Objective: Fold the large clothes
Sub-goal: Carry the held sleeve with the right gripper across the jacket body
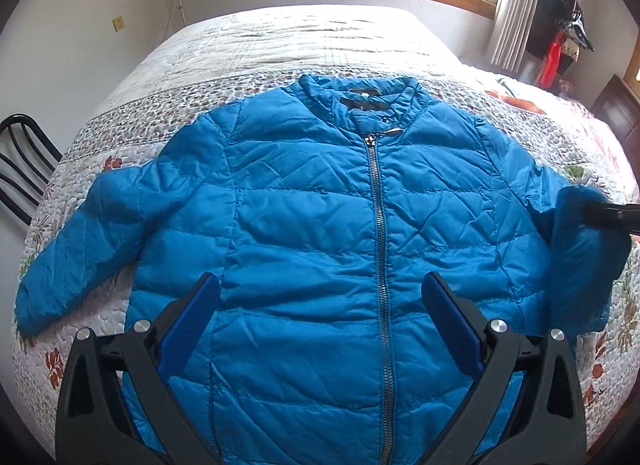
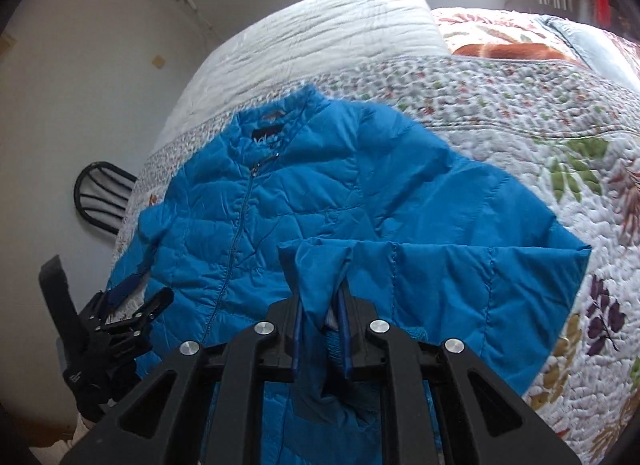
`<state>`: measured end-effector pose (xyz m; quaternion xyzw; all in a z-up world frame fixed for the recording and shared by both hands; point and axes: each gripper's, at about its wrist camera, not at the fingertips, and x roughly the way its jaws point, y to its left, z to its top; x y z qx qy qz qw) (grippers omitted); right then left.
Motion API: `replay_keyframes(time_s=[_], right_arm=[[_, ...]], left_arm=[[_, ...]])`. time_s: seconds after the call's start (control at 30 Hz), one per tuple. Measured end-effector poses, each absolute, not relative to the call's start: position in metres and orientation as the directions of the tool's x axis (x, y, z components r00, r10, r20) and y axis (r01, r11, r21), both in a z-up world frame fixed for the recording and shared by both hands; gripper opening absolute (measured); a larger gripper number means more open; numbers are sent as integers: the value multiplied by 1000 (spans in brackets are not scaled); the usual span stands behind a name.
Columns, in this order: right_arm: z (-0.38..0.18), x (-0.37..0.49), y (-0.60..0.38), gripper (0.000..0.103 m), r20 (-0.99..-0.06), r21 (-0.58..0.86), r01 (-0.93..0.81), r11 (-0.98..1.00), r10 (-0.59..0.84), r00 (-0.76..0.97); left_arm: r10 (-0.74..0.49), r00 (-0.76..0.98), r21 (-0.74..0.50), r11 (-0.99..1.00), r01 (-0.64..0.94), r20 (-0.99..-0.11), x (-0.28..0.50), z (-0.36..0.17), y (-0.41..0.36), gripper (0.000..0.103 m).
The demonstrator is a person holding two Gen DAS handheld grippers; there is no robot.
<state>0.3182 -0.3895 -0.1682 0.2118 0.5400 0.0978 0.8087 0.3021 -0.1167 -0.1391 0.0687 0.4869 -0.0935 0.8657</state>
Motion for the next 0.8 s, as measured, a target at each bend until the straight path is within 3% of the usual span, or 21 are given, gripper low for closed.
replay_keyframes(time_s=[0.17,0.23,0.4,0.57,0.73,0.8], right_arm=[[-201,347,-359,18,-857,440,57,896,400,327],[-203,352,-351,33,-838,482,52,874,444,317],[-167,340,-357,39,-730,606,-26,795,569,380],[-131,321,-390,39,-603,708,-68,703,652,459],[-132,298,-432,39,-803,451,145,881,330,496],[-146,287,-453,39,-838,412,225,883,270,474]], left_arm=[[-79,489,19,981,192,-869,310,-149,-99,100],[-73,470,14,984,180,-880,313,-157,-94,100],[-109,436,-31,983,181,-893,314,-166,-91,100],[-245,388,-162,959,234,-889,307,-165,-113,100],[-291,359,-170,928,331,-887,290,-162,-162,100],[-310,344,-166,907,388,-886,280,-162,-187,100]])
